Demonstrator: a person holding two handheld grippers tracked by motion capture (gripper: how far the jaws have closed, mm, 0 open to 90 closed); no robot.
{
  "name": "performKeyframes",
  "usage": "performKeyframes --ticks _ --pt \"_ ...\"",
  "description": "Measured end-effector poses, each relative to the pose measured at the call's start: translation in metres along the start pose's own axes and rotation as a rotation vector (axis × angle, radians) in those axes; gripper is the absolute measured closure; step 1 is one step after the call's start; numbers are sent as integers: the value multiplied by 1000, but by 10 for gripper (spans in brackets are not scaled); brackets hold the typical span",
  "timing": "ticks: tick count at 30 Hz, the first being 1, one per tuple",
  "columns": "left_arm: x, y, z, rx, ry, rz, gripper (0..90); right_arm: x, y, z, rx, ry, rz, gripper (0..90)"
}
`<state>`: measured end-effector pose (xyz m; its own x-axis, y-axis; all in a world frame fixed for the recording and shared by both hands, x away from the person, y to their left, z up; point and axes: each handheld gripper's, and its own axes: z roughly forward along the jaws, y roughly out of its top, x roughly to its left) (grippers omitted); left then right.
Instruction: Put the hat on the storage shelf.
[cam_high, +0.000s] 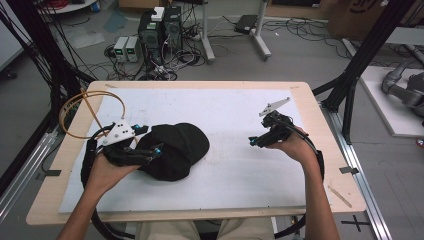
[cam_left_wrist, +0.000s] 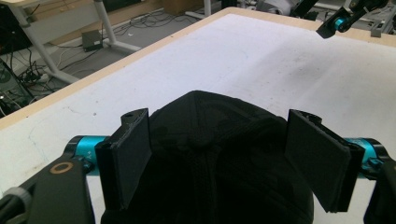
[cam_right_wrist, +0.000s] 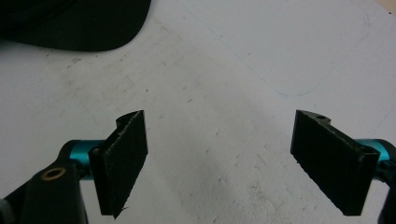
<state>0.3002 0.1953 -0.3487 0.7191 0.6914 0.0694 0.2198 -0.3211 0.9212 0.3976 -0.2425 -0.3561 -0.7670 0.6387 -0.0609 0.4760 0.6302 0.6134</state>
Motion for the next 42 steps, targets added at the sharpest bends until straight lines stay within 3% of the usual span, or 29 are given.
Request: performKeyframes --ticks 18,34,42 --pt "3 0 -3 -8 5 -12 241 1 0 -1 -1 -1 -6 186" --pt "0 -2 -6 28 16 -10 240 0 0 2 25 6 -14 187" --pt "1 -7 -10 9 23 -10 254 0 2 5 33 12 -12 186"
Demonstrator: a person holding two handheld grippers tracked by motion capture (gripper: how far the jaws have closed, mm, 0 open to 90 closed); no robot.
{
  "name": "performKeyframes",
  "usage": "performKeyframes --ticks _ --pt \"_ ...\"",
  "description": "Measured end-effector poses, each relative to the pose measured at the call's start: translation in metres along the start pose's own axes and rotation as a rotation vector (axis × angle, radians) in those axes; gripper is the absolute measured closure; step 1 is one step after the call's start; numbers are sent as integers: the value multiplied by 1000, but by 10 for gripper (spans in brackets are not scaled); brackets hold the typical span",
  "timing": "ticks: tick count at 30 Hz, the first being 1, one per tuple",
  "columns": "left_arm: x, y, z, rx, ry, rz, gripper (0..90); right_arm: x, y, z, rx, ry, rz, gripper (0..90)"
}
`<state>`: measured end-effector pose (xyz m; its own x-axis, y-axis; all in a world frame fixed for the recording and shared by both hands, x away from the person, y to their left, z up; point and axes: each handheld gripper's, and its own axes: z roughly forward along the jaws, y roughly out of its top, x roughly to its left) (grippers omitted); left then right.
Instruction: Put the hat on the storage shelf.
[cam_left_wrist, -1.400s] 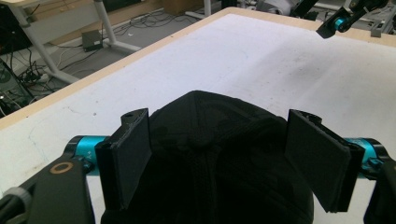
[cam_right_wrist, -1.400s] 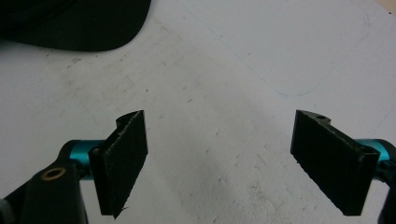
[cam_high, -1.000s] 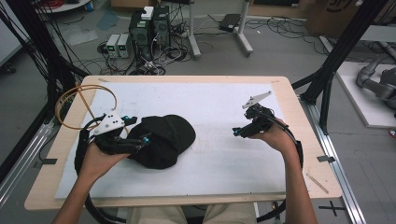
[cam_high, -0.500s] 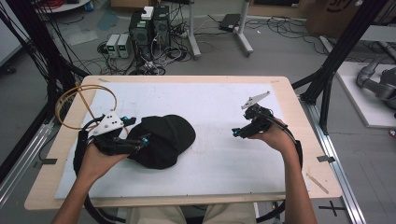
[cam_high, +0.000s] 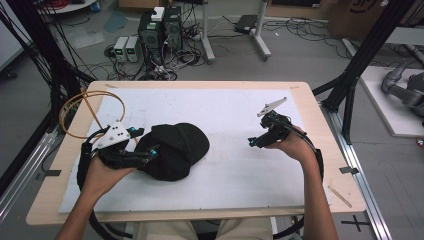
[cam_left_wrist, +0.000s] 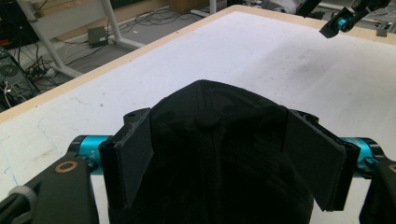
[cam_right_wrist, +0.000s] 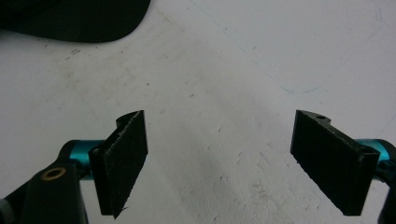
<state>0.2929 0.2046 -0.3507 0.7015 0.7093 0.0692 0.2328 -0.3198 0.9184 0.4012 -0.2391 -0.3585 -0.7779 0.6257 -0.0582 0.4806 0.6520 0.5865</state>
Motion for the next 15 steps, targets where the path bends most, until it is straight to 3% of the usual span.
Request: performKeyframes --ticks 7,15 --pt "-1 -7 -1 -21 20 4 266 0 2 1 -6 3 -8 186" --pt "-3 -15 4 -10 2 -4 320 -1 2 1 -6 9 -3 186"
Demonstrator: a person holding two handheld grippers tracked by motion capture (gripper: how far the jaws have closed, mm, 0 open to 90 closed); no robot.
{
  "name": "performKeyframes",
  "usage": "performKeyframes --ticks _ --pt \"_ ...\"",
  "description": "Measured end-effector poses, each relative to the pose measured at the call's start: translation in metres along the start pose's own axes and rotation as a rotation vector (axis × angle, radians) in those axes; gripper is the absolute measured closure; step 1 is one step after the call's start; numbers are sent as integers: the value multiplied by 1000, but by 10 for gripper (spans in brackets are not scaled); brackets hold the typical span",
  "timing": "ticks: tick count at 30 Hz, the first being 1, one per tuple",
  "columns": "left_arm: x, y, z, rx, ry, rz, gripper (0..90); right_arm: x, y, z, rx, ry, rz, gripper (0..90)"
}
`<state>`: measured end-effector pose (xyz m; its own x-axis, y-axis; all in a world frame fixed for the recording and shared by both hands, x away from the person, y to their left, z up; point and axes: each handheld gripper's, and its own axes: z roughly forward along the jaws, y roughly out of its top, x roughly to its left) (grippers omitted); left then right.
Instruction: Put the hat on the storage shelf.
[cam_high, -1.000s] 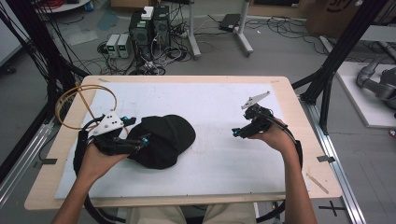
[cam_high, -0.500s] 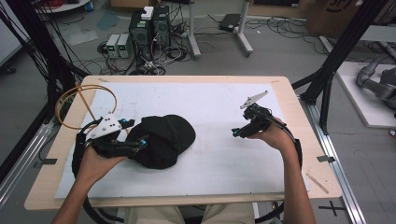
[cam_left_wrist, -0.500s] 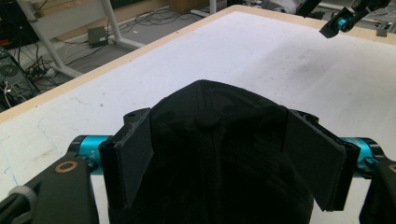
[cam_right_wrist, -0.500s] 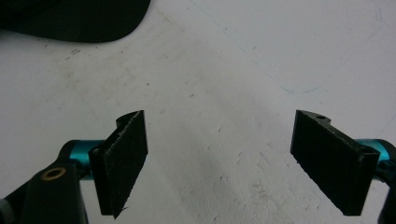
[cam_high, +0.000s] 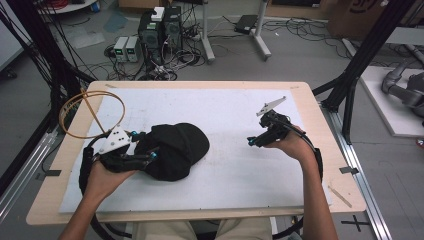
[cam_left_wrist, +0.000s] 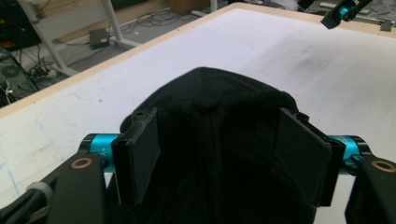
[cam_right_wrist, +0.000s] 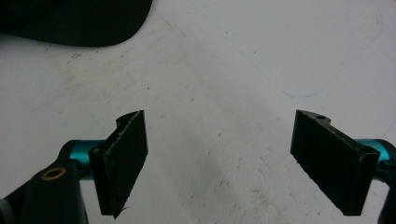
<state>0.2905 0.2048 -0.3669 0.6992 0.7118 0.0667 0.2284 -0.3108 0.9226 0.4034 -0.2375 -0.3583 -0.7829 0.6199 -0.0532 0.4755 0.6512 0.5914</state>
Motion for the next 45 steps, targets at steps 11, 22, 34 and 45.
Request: performKeyframes --ticks 11,22,34,45 --pt "5 -10 4 13 -13 -12 451 1 0 0 0 -2 0 186" --pt "8 -16 8 40 -25 -28 519 2 1 1 3 -3 -6 186" --pt "8 -18 12 53 -32 -32 588 2 0 -1 5 -6 -2 186" --pt "9 -17 11 42 -49 -45 724 2 0 0 8 -6 -3 186"
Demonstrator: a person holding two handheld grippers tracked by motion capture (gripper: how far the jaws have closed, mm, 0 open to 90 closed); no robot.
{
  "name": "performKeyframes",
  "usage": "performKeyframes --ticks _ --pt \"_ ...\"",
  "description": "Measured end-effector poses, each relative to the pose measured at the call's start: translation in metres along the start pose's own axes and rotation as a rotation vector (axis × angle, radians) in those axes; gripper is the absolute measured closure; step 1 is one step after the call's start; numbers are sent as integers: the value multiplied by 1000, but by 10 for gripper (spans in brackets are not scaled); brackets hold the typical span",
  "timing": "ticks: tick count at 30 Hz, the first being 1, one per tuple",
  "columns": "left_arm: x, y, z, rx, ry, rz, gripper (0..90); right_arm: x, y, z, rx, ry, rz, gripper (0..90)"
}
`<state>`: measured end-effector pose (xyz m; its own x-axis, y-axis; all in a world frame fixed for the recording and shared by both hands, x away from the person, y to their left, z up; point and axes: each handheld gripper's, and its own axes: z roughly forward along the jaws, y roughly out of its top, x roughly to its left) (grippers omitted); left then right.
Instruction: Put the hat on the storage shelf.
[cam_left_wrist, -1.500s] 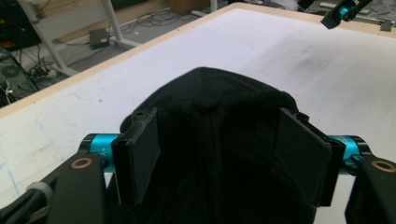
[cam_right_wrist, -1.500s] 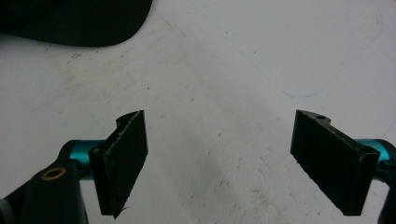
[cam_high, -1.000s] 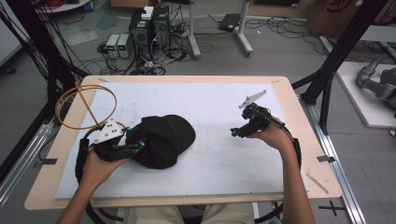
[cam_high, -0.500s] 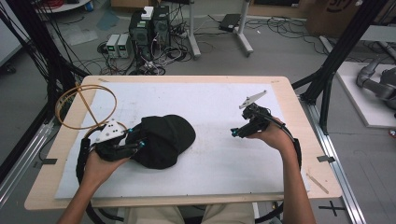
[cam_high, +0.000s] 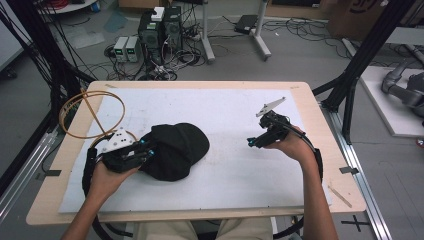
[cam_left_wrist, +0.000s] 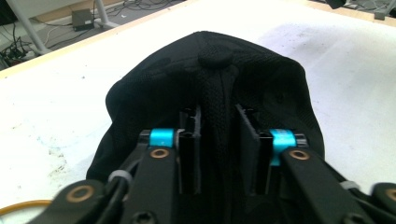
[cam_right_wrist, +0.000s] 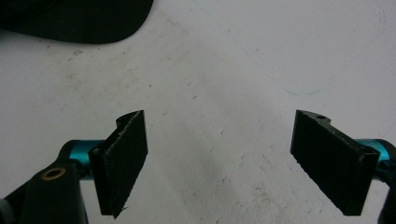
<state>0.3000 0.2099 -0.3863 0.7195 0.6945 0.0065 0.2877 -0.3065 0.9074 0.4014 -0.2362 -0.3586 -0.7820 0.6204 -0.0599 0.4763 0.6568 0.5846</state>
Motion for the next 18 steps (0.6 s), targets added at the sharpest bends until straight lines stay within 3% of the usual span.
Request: performKeyframes --ticks 18 --pt "0 2 -1 -9 7 11 860 0 -2 -1 3 -3 0 186"
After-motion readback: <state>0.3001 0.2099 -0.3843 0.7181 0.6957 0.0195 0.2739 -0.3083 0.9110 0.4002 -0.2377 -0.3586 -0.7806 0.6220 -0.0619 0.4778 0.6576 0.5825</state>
